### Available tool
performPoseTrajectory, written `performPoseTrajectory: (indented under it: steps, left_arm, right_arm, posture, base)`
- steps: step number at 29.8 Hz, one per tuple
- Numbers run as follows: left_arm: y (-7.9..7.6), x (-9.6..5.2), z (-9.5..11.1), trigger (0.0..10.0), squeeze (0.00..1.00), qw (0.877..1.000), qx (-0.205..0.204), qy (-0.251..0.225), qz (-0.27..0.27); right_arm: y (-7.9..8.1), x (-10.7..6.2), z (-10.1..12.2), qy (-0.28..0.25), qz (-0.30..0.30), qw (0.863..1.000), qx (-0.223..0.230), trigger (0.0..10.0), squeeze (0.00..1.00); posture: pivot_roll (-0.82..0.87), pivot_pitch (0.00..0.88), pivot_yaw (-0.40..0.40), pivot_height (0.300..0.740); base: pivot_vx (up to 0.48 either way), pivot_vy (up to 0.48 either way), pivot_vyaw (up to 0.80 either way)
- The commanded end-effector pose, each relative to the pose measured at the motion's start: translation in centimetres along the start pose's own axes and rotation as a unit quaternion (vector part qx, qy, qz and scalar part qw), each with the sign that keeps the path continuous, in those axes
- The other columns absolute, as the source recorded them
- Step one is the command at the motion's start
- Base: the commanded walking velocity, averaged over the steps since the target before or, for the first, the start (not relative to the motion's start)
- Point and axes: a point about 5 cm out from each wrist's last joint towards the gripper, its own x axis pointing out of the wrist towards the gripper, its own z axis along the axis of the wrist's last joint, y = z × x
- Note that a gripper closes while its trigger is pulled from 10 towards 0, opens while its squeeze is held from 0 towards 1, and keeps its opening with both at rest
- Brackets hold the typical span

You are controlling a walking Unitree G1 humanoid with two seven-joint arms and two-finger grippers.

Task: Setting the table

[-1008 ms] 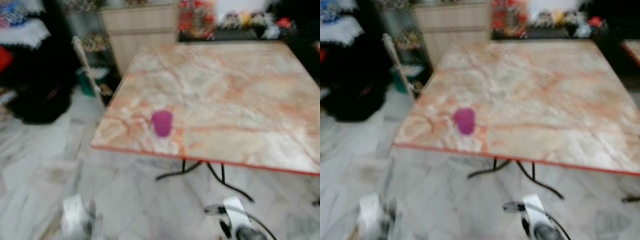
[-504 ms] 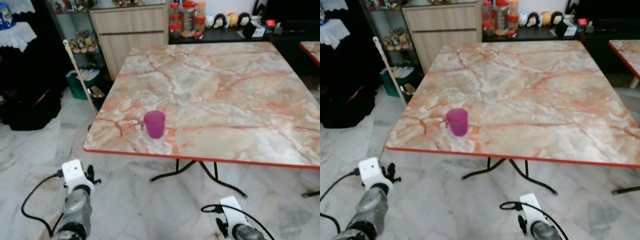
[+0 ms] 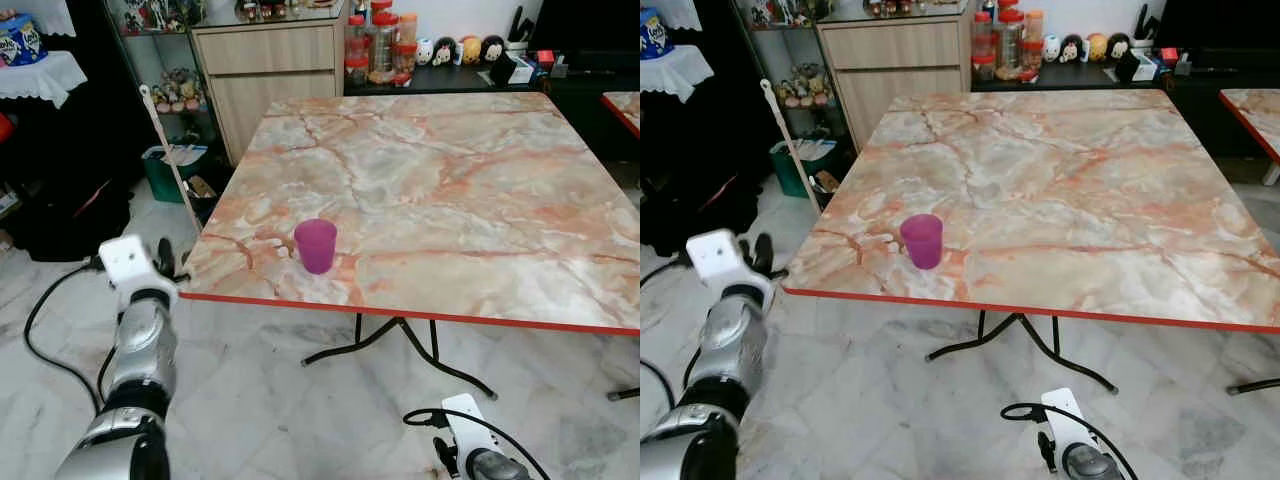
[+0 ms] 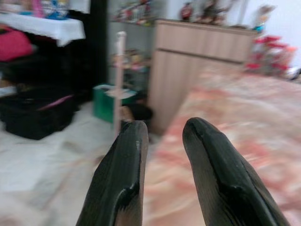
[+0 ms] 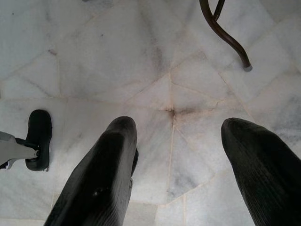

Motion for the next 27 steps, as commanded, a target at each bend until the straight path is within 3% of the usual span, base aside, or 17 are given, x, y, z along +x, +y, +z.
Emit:
performPoseTrajectory:
  steps: [1, 7, 10, 11, 18, 27]
  left_arm:
    - [-0.8, 0.5, 0.6, 10.0, 0.00, 1.000, -0.012, 0.004, -0.016]
    - [-5.9, 0.9, 1.4, 10.0, 0.00, 0.991, -0.026, 0.036, -0.122]
    - [-7.3, 0.9, 1.8, 10.0, 0.00, 0.988, -0.028, 0.037, -0.145]
    - [-8.6, 0.8, 1.8, 10.0, 0.00, 0.986, -0.036, 0.041, -0.160]
    - [-10.7, -0.1, 1.1, 10.0, 0.00, 0.979, -0.022, 0.053, -0.194]
    - [-10.7, -0.2, 1.2, 10.0, 0.00, 0.979, -0.007, 0.054, -0.195]
  right_arm:
    - [0.1, 0.1, 0.4, -0.004, -0.001, 1.000, 0.008, 10.0, 0.00]
    - [0.1, 0.1, 0.5, -0.004, 0.000, 1.000, 0.007, 10.0, 0.00]
    - [0.1, 0.1, 0.5, -0.005, -0.001, 1.000, 0.008, 10.0, 0.00]
    - [0.1, 0.1, 0.6, -0.005, -0.002, 1.000, 0.009, 10.0, 0.00]
    - [0.1, 0.1, 0.5, 0.000, -0.008, 1.000, 0.027, 10.0, 0.00]
    - [0.1, 0.1, 0.4, 0.000, -0.004, 0.999, 0.036, 10.0, 0.00]
  posture:
    - [-0.08, 0.000, 0.087, 0.740]
    - [-0.08, 0.000, 0.087, 0.740]
    - [-0.08, 0.000, 0.088, 0.740]
    - [-0.09, 0.000, 0.091, 0.740]
    - [-0.09, 0.000, 0.092, 0.740]
    - [-0.08, 0.000, 0.091, 0.740]
  base:
    - [0.000, 0.000, 0.00]
    - [0.000, 0.000, 0.00]
    - [0.000, 0.000, 0.00]
    - [0.000, 0.000, 0.00]
    - [0.000, 0.000, 0.00]
    - [0.000, 0.000, -0.40]
